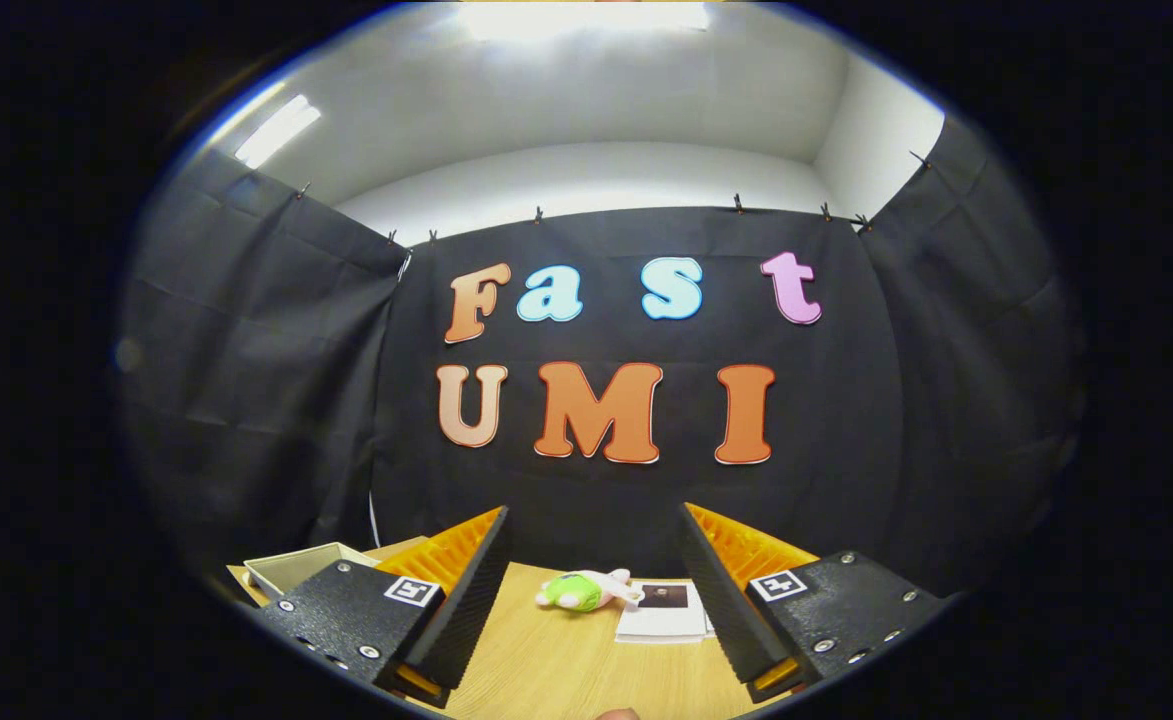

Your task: Open the storage box then place both shoes into the box .Put the left shoe in first, then the right shoe, with the right side of both shoes facing outward in a uniform manner.

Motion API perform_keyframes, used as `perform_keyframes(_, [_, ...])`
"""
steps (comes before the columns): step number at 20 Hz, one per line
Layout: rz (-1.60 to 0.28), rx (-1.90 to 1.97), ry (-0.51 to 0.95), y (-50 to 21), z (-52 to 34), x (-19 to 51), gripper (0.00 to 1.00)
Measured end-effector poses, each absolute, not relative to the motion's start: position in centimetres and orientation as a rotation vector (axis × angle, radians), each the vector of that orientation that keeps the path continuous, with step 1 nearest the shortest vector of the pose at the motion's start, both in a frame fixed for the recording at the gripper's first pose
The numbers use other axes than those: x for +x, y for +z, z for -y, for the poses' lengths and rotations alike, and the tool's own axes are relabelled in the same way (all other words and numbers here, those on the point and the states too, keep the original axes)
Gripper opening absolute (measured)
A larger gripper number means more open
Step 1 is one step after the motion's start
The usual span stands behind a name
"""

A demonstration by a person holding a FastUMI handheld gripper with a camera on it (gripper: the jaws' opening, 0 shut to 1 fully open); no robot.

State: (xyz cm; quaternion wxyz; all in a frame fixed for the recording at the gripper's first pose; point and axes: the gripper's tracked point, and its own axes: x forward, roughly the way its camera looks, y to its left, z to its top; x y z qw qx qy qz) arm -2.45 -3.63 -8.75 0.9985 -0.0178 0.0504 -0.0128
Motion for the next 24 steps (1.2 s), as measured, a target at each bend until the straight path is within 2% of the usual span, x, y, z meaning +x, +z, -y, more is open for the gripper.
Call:
perform_keyframes(10, [-0.087, 0.002, -0.06, -7.2, 4.8, -2.2, 0.97])
perform_keyframes(24, [-0.07, -0.004, -0.022, -6.3, 3.1, -1.5, 0.97])
